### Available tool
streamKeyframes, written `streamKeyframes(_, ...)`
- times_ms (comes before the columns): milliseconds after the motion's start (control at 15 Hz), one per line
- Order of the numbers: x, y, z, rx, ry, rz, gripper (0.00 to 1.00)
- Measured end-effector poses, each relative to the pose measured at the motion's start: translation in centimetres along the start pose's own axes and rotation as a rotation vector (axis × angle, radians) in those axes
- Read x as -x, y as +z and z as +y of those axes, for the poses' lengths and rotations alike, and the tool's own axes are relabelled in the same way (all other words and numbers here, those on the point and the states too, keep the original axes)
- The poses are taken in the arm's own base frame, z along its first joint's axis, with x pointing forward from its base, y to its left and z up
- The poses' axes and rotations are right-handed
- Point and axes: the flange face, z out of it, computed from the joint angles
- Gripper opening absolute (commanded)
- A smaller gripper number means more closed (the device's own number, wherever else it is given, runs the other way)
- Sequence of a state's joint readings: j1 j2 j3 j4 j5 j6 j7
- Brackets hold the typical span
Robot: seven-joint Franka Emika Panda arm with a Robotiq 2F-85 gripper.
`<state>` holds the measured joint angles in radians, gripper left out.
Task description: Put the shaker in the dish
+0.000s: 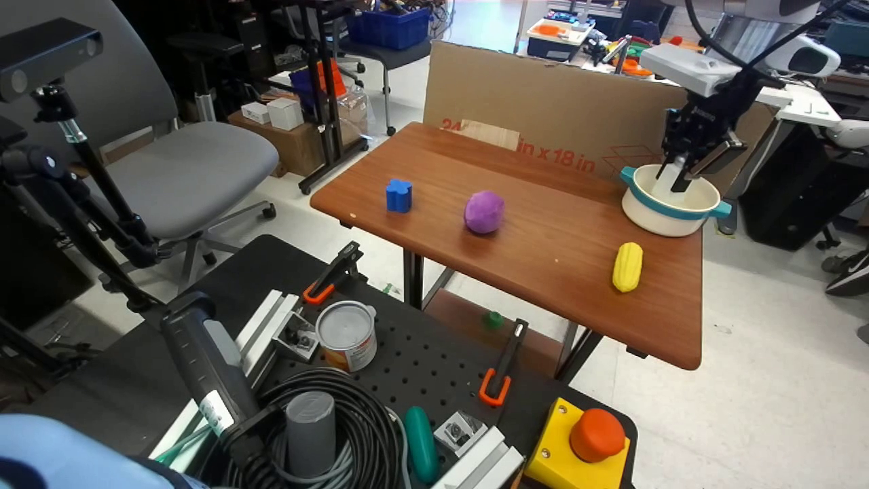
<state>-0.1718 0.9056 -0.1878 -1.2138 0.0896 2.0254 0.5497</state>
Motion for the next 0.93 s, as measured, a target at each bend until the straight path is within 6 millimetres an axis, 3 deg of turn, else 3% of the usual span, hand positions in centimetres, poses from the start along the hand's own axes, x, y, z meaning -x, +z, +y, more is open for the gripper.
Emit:
streamKeyframes(133,-0.2,0.9,-0.2,0.014,0.001,-0.016,0.11)
streamKeyframes(267,-0.4,1.5,-0.4,0.028,0.002,-0.034,0.62)
streamKeyframes(400,-0.5,1.8,-0.5,0.040,0.001,-0.050,0.66)
streamKeyframes(733,-0.4,0.2,-1.5,0.029,-0.017,-0.043,0.99)
streamKeyframes(933,0.7,-3.0,-2.7,0.006,-0.049,-0.017,1.00)
